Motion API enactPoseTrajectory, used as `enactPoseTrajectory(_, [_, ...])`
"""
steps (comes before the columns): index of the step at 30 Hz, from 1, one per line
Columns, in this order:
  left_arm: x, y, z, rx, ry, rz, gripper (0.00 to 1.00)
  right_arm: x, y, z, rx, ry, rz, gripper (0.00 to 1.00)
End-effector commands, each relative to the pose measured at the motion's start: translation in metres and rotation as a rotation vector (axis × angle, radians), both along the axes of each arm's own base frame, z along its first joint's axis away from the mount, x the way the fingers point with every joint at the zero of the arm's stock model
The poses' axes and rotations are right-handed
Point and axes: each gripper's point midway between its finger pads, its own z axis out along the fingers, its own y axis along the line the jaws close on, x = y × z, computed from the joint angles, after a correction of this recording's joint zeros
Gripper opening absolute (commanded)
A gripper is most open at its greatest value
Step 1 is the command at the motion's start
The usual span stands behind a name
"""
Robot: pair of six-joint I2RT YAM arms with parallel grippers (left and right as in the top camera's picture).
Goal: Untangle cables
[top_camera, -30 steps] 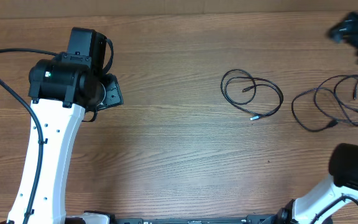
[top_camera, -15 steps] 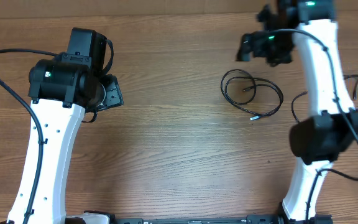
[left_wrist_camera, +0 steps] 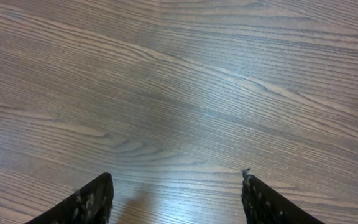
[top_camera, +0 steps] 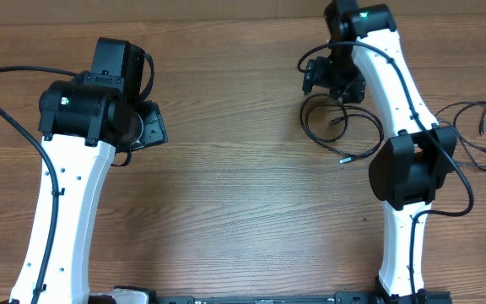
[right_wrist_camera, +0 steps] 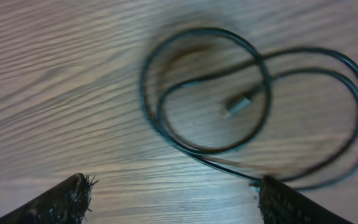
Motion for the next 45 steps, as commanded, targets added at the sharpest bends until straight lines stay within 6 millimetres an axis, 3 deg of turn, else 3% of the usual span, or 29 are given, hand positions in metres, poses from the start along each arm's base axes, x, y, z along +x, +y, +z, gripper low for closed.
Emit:
enactPoseTrajectory(1, [-0.001, 0.000, -0.003, 0.001, 0.015, -0.016, 0.66, -0.006, 0.002, 0.000, -0.107, -0.003, -0.066, 0.86])
enactPoseTrajectory(9, [-0.001, 0.001, -0.003, 0.003, 0.015, -0.019, 0.66, -0.041, 0.040, 0.011, -0.145, 0.046, 0.051, 0.88])
enactPoseTrajectory(13, [-0.001, 0.001, -0.003, 0.006, 0.016, -0.030, 0.66, -0.052, 0.057, 0.034, -0.130, 0.004, 0.100, 0.89])
enactPoseTrajectory(14, [-0.001, 0.001, -0.003, 0.009, 0.017, -0.036, 0.66, -0.056, 0.060, 0.048, -0.119, -0.025, 0.119, 0.90])
enactPoseTrajectory(20, [-0.001, 0.001, -0.003, 0.009, 0.017, -0.036, 0.66, -0.074, 0.059, 0.082, -0.060, -0.064, 0.180, 0.90])
enactPoseTrajectory(23, [-0.001, 0.001, -0.003, 0.009, 0.017, -0.037, 0.66, -0.095, 0.056, 0.081, -0.043, -0.023, 0.217, 0.90])
enactPoseTrajectory(30, [0.000, 0.001, -0.003, 0.009, 0.016, -0.037, 0.66, -0.147, 0.027, 0.072, -0.093, 0.030, 0.217, 0.90])
enactPoseTrajectory(34, [0.000, 0.001, -0.003, 0.009, 0.016, -0.037, 0.66, -0.138, 0.015, 0.080, -0.124, -0.138, 0.216, 0.92])
enactPoseTrajectory(37, [0.000, 0.001, -0.003, 0.009, 0.015, -0.037, 0.66, -0.121, 0.022, 0.081, -0.088, -0.280, 0.236, 0.96])
enactPoseTrajectory(40, [0.000, 0.000, -0.003, 0.008, 0.016, -0.037, 0.66, -0.102, 0.031, 0.067, -0.067, -0.368, 0.257, 1.00])
enactPoseTrajectory(45, [-0.001, 0.000, -0.003, 0.009, 0.017, -0.037, 0.66, -0.065, 0.033, 0.022, -0.053, -0.462, 0.288, 1.00])
